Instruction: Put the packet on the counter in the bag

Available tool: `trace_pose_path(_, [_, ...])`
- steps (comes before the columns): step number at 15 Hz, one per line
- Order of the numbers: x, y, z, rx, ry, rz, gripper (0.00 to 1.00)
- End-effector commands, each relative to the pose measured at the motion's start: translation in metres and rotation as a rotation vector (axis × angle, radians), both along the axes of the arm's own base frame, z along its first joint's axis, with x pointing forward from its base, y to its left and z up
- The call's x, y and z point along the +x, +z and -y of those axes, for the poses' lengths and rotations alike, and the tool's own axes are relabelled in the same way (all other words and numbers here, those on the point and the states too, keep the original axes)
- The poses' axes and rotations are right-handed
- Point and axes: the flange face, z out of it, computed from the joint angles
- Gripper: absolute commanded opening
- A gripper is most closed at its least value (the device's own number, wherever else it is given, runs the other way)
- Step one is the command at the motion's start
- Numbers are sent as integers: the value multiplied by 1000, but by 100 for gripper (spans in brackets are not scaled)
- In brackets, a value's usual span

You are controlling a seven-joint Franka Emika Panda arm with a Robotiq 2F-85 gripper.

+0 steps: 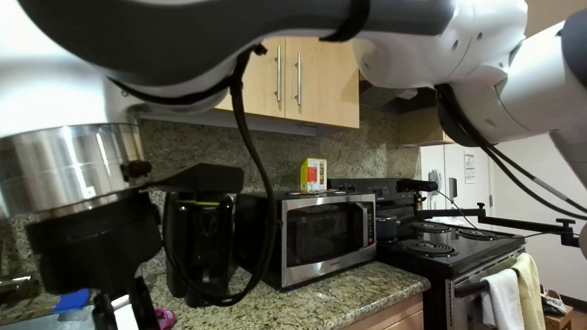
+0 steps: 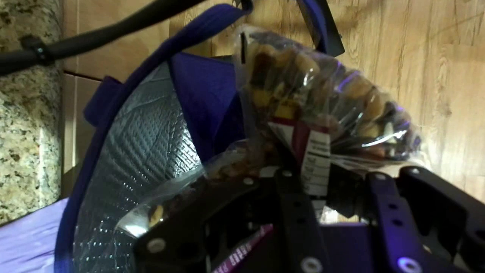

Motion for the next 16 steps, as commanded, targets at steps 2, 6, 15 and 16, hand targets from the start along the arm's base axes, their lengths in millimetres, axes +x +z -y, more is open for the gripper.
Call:
trace_pose_path(2, [1,-4,1,-5,-1,-5,8])
trace_pose_path(6, [1,-4,1,-6,-2,-5,8])
trace_pose_path(15, [5,34,-25,51,-107,182,8])
trace_pose_path(16, [6,38,-27,61,-115,203,7])
